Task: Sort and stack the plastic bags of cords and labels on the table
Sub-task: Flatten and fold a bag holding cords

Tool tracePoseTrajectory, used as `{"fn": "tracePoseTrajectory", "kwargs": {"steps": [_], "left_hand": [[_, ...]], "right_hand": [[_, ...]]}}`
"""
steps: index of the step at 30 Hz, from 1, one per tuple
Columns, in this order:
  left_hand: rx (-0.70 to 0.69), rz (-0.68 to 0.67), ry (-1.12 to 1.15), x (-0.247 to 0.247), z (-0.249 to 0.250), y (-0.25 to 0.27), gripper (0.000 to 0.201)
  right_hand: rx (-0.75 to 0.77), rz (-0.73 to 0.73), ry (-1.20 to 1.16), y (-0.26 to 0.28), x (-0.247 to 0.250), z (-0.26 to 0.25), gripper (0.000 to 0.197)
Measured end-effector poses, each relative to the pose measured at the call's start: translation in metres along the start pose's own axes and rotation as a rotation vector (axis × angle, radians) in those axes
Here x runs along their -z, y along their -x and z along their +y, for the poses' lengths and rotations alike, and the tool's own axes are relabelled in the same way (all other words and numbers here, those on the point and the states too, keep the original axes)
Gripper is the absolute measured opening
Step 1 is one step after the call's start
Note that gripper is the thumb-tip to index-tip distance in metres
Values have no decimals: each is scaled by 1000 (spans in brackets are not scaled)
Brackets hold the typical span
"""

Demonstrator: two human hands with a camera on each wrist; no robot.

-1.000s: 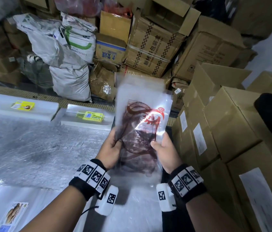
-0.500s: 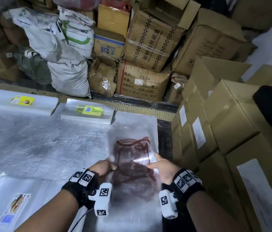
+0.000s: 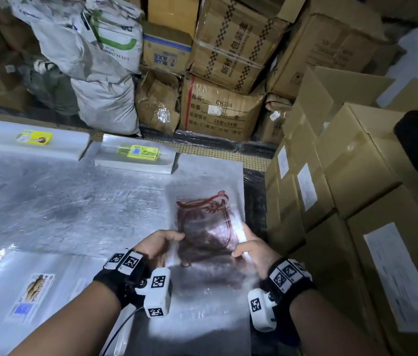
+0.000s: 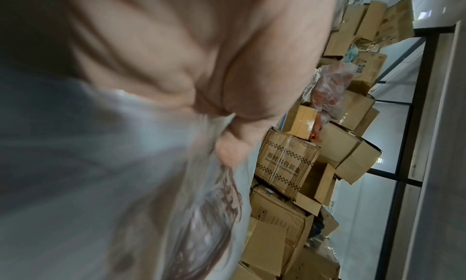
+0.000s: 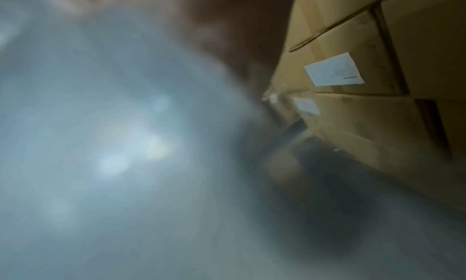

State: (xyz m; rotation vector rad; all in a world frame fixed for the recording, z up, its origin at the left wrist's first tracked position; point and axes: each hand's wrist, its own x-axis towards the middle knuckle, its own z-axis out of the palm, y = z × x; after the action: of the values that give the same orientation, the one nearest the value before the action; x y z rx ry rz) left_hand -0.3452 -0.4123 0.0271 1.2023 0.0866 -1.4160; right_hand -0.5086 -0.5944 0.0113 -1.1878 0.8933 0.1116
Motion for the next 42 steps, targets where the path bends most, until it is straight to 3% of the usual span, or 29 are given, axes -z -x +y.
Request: {"fn": "tracePoseTrajectory", "kwargs": {"steps": [2,4,7,15,18,22,24,26,27,30,32,34,38,42], "left_hand": [[0,-89,17,2,-3,4,24],[-14,-111,40,8,-8,5,55],[-50,-143,-16,16,-15,0,79],[-187,13,-290,13,-17,-9,104],[-222,45,-387,8,-8,-9,100],[-144,-38,-262,13,3,-11,92],[-77,-29,-332,17,4,-13,69],[-28,21,-381,17,4,-9,32],[-9,26,-356,17,2,-7,25],[-10,66,-280,15,-3,-5,38],[4,112,-242,19,-5,-7,35],[8,149,-213,22,-4,-9,32],[-12,228,-138,23,-4,-18,28],[-60,251,-143,20,-6,-28,31]], "right_hand": [[12,6,13,-4,3,7,116],[58,-42,-9,-4,4,10,120],[63,-11,28,5,-1,2,100],[68,-8,64,6,-1,-4,94],[90,25,29,4,-2,-11,92],[104,-46,-120,-6,5,-7,94],[48,-39,-230,-9,5,-2,73],[-3,15,-196,-10,3,2,55],[-19,30,-145,-9,2,2,47],[-53,37,-104,-8,0,-1,21],[-64,38,-181,-12,4,0,13],[-85,54,-170,-10,6,-1,15],[-120,98,142,0,11,-2,30],[-80,180,226,14,19,3,36]]}}
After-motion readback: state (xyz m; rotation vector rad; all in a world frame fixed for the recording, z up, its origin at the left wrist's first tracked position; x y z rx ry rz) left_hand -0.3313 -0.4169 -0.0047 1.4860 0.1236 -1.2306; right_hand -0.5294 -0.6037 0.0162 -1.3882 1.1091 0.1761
